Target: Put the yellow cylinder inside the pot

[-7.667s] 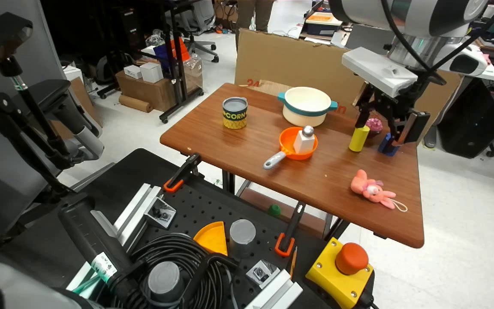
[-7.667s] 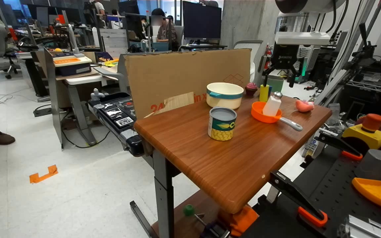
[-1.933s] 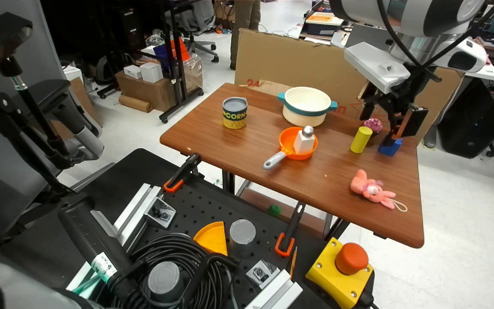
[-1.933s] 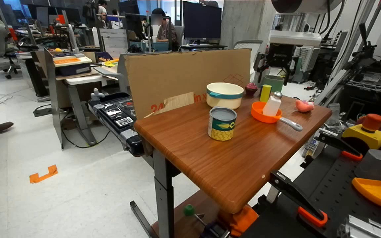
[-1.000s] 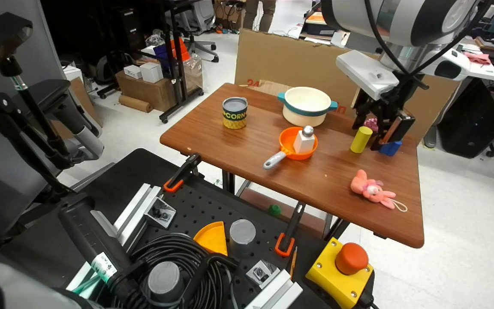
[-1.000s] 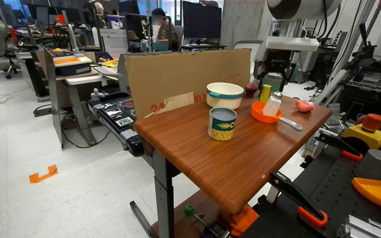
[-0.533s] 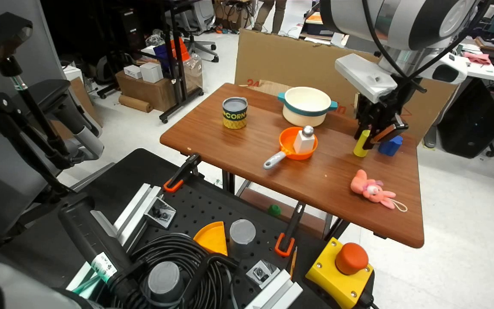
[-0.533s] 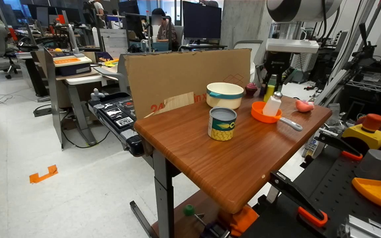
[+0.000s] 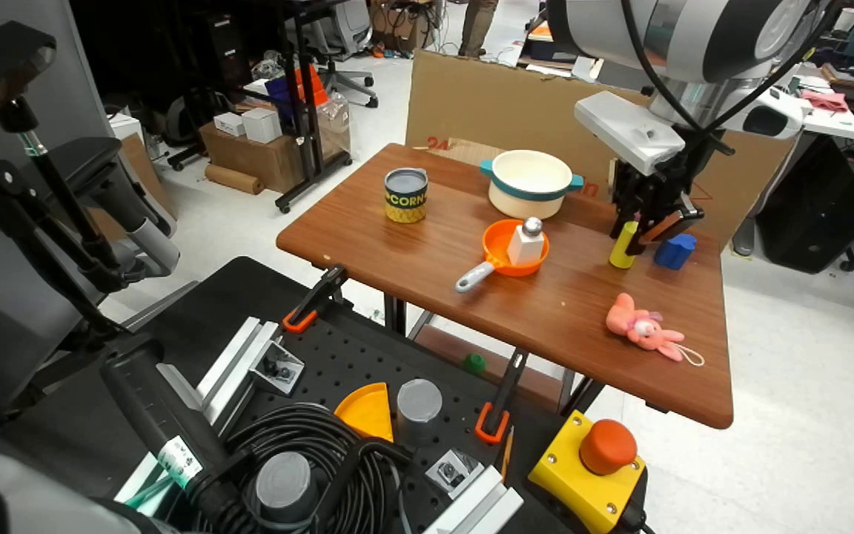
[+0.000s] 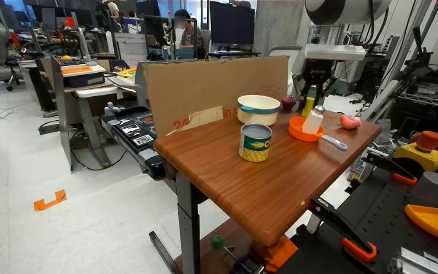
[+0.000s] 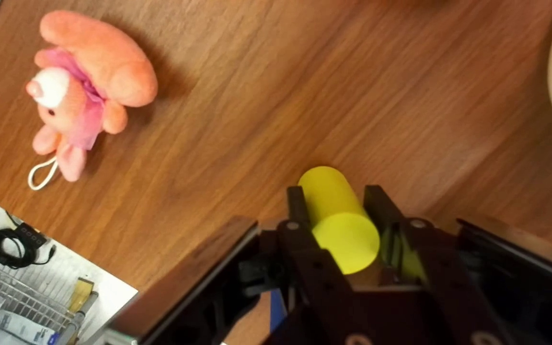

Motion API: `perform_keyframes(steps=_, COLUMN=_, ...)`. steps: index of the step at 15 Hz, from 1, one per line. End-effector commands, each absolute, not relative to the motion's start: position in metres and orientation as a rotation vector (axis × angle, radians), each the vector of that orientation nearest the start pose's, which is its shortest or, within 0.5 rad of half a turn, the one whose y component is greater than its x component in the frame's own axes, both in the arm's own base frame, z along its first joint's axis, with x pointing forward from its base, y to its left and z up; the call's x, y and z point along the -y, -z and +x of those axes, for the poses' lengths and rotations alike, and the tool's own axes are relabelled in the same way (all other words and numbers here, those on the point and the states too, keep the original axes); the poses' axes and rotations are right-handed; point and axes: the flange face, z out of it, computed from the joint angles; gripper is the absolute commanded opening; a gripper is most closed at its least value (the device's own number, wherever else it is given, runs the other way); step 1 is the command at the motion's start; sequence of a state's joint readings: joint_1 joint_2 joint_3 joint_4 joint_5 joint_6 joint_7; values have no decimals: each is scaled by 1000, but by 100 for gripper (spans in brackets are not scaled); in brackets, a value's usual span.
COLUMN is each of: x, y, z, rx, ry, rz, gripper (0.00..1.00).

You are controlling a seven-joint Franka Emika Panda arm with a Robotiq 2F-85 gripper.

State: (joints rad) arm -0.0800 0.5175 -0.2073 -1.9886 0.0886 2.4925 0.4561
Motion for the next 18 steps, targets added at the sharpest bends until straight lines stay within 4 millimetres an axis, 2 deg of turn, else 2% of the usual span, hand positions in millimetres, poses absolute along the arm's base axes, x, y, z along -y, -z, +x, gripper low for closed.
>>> perform_keyframes(steps=1, x=159, y=-225, z=590, rx=-1152, ry=61, rz=-2972, gripper=9)
perform_keyframes(steps=9, x=138, y=-263, z=590, rx=-1016, ry=149, rz=-3020, gripper=9)
perform_keyframes(steps=14, x=112, y=-296, z=573, rx=-841, ry=224, rz=-3099, gripper=9)
perform_keyframes(steps=18, x=98, y=-321, z=557, rx=-766, ry=260, rz=-3158, gripper=9)
